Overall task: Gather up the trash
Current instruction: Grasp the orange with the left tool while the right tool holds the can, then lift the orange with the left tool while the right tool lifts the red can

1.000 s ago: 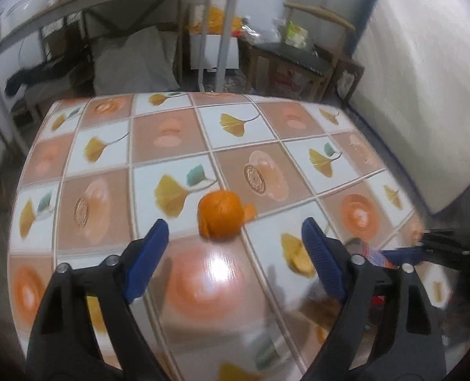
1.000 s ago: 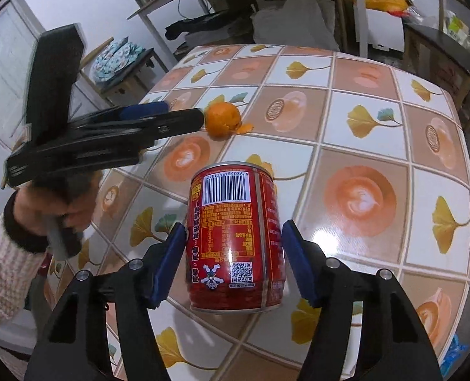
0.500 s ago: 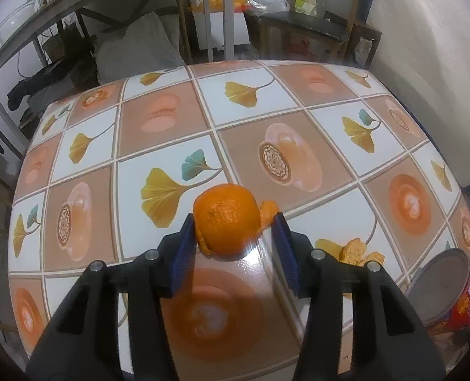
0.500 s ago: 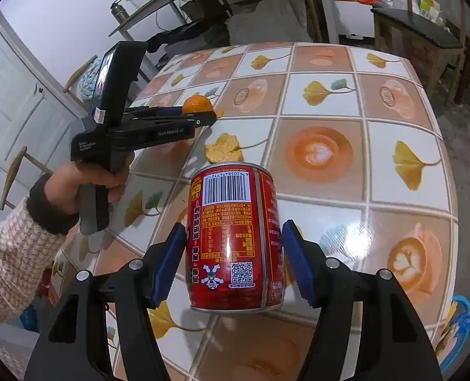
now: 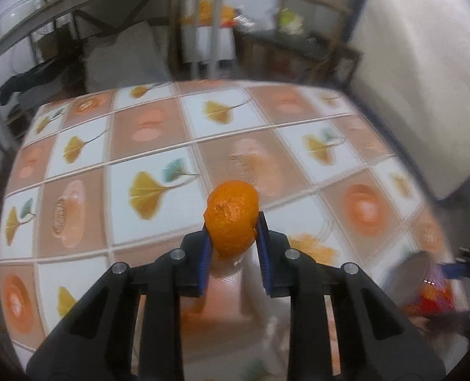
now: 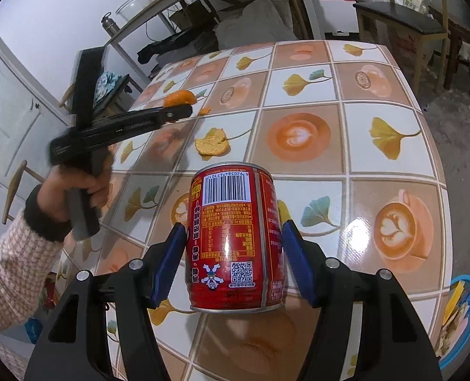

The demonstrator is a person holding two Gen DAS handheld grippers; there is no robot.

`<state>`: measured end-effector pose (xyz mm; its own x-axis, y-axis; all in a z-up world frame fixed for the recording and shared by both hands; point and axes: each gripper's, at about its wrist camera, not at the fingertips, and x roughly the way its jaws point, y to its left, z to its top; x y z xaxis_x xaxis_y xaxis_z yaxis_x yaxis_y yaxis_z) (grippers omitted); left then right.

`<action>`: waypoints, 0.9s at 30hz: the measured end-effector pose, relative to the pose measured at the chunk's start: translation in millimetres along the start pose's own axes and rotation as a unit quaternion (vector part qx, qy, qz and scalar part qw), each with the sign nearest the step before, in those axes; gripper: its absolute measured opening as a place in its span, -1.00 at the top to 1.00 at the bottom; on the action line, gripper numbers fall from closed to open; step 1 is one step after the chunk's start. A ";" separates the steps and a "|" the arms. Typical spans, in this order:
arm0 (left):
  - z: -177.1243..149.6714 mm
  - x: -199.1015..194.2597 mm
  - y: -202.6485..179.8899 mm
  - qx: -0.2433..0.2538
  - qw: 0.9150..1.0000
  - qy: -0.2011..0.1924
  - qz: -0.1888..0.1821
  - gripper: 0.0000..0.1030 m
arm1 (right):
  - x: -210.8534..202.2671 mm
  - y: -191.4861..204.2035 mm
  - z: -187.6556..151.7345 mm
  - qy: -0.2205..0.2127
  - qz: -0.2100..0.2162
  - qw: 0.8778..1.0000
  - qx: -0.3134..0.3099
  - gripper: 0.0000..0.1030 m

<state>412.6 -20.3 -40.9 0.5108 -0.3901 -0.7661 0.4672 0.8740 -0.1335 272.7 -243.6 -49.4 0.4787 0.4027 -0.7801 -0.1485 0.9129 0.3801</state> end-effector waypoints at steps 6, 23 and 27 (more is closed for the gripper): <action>-15.4 5.7 -39.0 0.054 0.997 0.032 -0.040 0.47 | -3.7 -7.6 -5.5 -0.007 0.005 1.000 0.016 -0.19; -23.2 32.0 -56.0 0.106 0.993 0.049 0.009 -0.22 | -6.7 -15.1 -9.5 -0.014 0.011 1.000 0.025 -0.19; -20.8 31.8 -57.8 0.113 0.993 0.042 0.004 -0.02 | -7.8 -15.2 -10.8 -0.014 0.012 1.000 0.025 -0.19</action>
<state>386.8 -77.1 -70.6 0.4575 -0.3484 -0.8181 0.6180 0.7861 0.0108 261.8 -259.9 -54.4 0.5000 0.4210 -0.7568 -0.1161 0.8986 0.4232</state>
